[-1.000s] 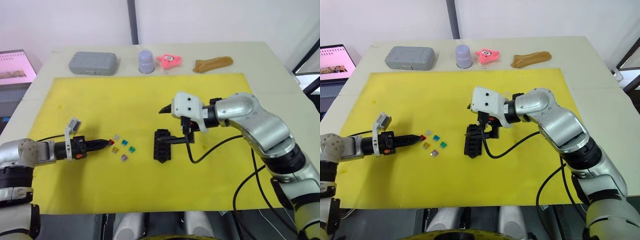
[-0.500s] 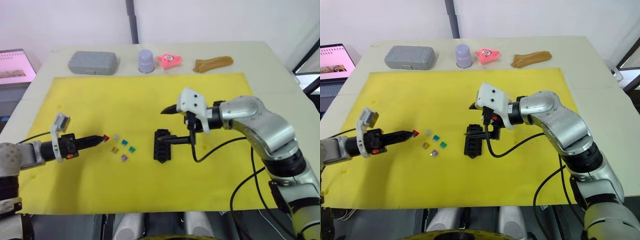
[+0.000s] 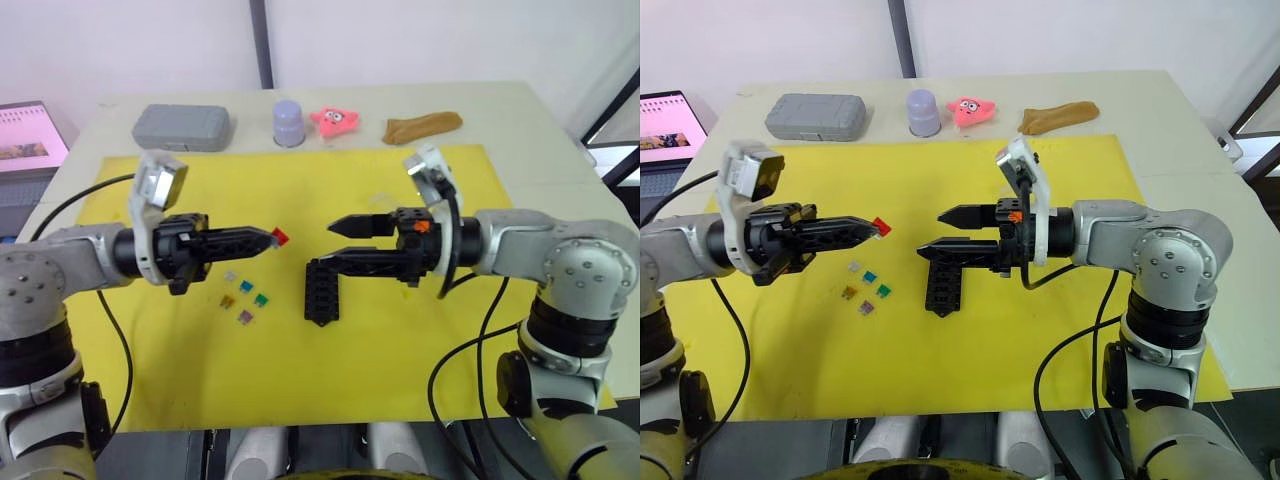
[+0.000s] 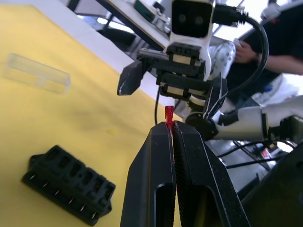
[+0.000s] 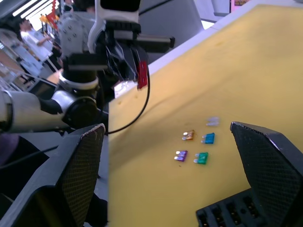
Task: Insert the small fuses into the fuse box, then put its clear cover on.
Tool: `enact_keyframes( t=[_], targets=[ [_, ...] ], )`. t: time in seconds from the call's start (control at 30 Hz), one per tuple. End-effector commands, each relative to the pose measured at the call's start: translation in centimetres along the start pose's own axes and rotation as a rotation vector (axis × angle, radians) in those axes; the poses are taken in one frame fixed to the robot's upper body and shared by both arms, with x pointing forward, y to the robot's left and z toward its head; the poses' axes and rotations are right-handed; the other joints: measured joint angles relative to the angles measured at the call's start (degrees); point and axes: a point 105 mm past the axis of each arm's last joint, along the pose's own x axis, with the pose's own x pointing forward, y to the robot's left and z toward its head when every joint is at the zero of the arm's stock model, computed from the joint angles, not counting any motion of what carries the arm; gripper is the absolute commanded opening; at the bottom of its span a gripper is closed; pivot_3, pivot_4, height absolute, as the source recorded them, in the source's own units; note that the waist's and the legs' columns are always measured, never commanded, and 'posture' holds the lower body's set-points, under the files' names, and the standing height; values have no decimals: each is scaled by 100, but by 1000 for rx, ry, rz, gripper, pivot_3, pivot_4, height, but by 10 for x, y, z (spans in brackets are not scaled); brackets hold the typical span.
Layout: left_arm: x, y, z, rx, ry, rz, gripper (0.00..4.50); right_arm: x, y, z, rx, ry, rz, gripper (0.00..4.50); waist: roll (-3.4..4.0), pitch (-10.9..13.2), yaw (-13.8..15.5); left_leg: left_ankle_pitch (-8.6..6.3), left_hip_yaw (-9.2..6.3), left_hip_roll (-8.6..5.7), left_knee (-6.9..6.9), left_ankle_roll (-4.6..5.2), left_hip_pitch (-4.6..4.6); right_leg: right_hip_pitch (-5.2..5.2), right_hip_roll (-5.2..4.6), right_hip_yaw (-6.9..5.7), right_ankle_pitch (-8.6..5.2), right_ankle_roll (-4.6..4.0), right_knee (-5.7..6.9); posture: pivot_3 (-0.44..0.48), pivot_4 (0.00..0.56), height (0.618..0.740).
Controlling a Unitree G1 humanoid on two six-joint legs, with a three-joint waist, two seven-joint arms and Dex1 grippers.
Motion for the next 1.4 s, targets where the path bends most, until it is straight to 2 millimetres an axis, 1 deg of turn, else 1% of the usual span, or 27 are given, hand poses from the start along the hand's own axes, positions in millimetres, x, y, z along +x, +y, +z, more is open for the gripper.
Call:
enact_keyframes(
  t=[0.03,0.1,0.27,0.53,0.6,0.67,0.7,1.4],
  targets=[
    [5,-8,9,74,8,-38,0,2,7,11,-5,-42,33,3619,0,0,14,0,0,-1,1,0,0,1,0,0,0,0,-1,0,150,740],
    [7,-7,11,82,6,-45,0,5,8,9,-1,-29,33,2752,0,0,31,0,0,-3,1,0,-1,1,-2,0,0,0,-1,0,150,740],
    [9,-4,13,92,0,-48,0,11,10,7,13,-15,43,2752,0,0,39,0,-2,-6,5,0,-3,3,-2,0,0,0,-2,0,150,740],
    [10,-3,12,99,0,-45,0,14,12,9,20,-21,61,2752,0,0,26,0,-1,-5,4,0,-3,1,-2,0,0,0,-1,0,150,740],
    [10,-3,10,98,3,-44,0,15,13,10,20,-23,63,2226,0,0,29,0,-1,-5,5,0,-3,2,-2,0,0,0,-2,0,150,740],
    [9,-3,9,97,6,-41,0,15,13,10,21,-26,66,1493,0,0,28,0,-2,-5,5,0,-3,2,-2,0,0,0,-2,0,150,740],
    [9,-3,9,96,7,-39,0,15,13,10,19,-22,62,1000,0,0,26,0,-2,-5,5,0,-3,2,-1,0,0,0,-2,0,150,740],
    [9,0,3,95,12,-25,0,19,15,9,29,-19,68,1000,0,0,33,0,-1,-5,4,1,-5,2,-1,0,0,0,-3,0,150,740]
  ],
)
